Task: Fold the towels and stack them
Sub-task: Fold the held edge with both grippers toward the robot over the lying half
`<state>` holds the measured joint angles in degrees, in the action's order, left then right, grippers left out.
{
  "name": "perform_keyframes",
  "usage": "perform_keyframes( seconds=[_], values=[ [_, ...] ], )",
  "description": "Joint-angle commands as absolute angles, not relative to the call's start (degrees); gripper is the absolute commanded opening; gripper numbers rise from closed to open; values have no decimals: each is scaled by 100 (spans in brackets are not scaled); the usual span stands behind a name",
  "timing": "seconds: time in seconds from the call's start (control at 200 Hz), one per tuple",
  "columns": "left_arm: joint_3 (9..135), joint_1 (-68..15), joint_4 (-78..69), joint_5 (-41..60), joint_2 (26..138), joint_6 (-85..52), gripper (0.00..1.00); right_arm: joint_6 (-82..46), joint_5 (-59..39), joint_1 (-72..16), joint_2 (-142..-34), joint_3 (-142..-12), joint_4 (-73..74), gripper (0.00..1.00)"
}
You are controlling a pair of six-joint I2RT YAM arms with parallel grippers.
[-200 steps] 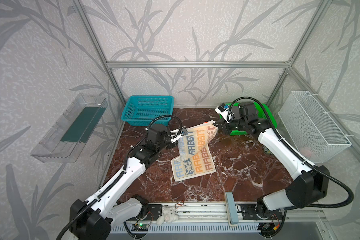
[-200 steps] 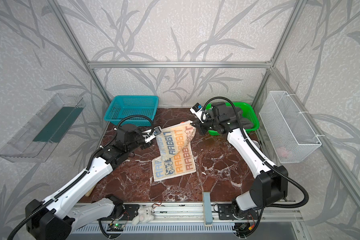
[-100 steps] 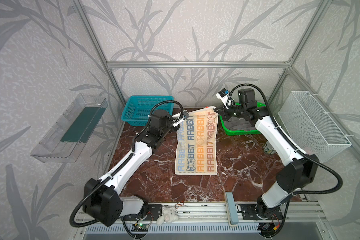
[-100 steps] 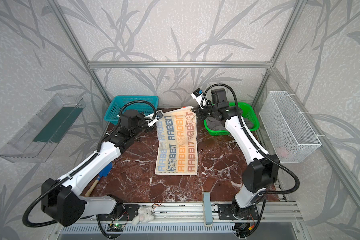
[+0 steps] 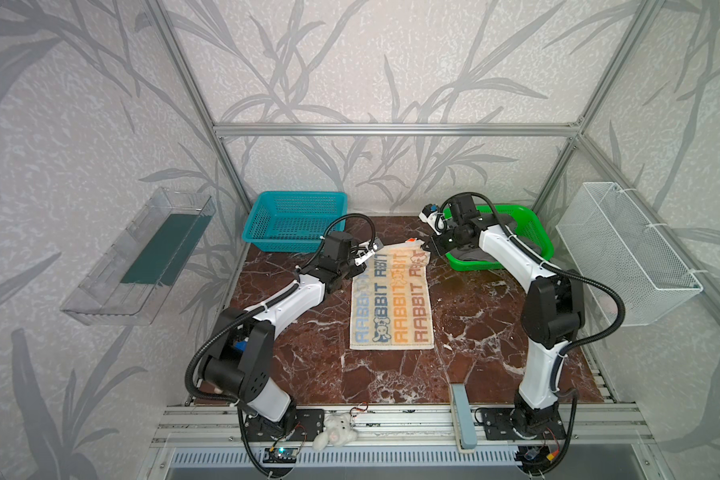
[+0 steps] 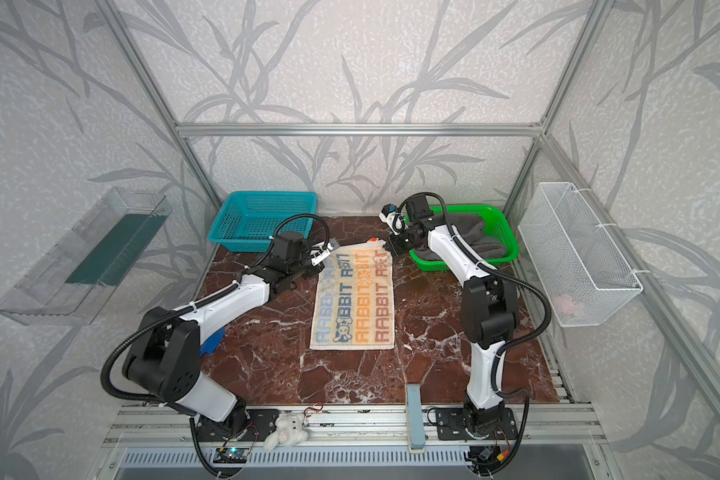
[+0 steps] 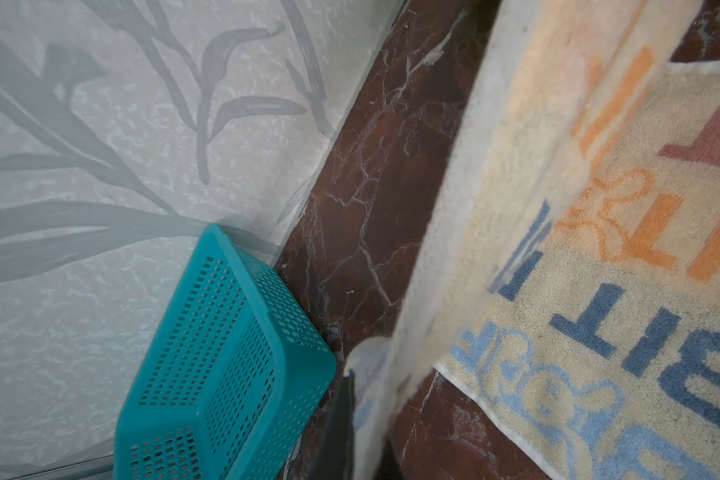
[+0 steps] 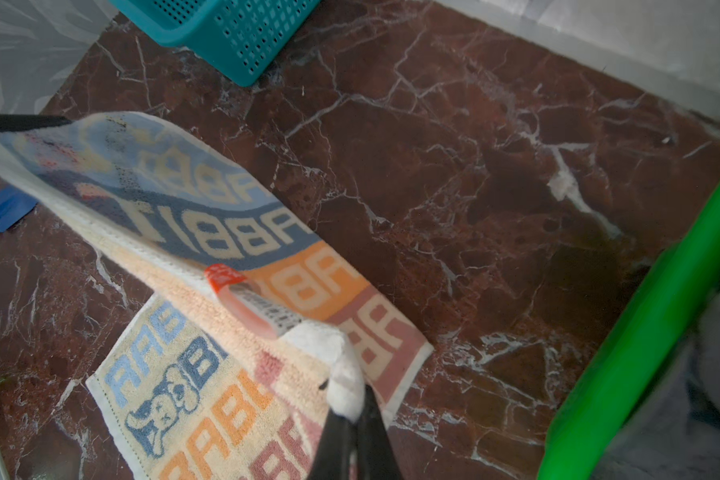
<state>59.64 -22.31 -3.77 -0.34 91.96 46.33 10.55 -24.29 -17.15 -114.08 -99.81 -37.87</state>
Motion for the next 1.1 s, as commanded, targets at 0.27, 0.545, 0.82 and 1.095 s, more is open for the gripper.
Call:
perform_keyframes(
  seconds=[0.27, 0.545, 0.82, 1.095],
  values=[
    [5671, -2131, -550, -463, 9043, 4275, 0, 1327, -2206, -1730, -11099, -9459, -3816, 0],
    [4896, -2301, 131, -111, 8020, 3834, 1, 1709, -2183, -2094, -10138, -7958, -3290, 0],
    [4376, -2561, 850, 92, 7291, 3573, 5, 1612, -1897, -2397, -9813, -7217, -3272, 0],
    [3924, -2836, 976, 59, 6999, 3331, 7, 1683, -1580, -2625, -9112, -6570, -3035, 0]
  ],
)
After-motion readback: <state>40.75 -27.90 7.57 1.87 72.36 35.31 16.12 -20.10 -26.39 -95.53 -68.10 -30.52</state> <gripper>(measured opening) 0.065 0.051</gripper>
